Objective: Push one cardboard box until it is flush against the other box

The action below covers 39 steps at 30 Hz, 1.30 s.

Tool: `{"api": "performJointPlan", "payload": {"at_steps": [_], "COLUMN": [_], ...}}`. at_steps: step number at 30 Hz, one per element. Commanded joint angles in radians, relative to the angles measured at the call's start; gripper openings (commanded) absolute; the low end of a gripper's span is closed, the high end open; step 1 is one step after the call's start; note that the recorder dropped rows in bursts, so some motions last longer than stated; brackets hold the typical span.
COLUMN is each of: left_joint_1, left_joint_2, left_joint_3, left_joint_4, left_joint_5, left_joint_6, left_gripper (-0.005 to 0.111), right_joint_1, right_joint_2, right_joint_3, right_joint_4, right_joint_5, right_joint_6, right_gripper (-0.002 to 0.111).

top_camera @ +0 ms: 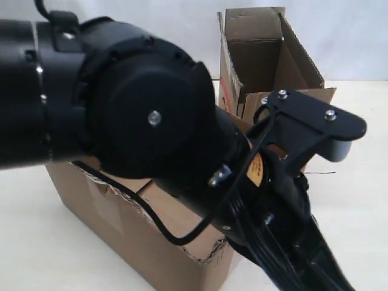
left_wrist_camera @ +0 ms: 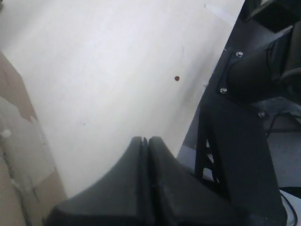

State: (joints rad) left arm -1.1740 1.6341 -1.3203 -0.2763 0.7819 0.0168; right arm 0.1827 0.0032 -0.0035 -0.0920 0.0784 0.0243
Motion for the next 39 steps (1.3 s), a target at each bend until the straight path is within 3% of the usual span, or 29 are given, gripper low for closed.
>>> {"api": "performJointPlan", "payload": {"at_steps": [1,11,22,39], "left_joint_1": [-0.003,-0.003,0.001,0.100], "left_joint_2": [0.031,0.053,0.053,0.053], "left_joint_3": [-0.007,-0.007,-0.007,-0.007], "left_joint_4": [0.013,0.271,0.471,0.601], "left_joint_5": [-0.001,0.113,0.241,0.329], "left_joint_6": [-0.023,-0.207,-0.270,-0.280], "left_gripper": [0.000,0.000,0.000,0.000], "right_joint_1": [-0.006,-0.006,-0.006,-0.006], "right_joint_2": [-0.003,-0.003,-0.003,-0.003], "right_joint_3": [0.004,0.004,0.004,0.004], "right_joint_4": [0.003,0.003,0.003,0.003], "right_joint_5": [0.001,0.001,0.001,0.001], "right_joint_6": [-0.003,-0.003,-0.003,-0.003], "right_gripper": [0.005,0.005,0.005,0.005]}}
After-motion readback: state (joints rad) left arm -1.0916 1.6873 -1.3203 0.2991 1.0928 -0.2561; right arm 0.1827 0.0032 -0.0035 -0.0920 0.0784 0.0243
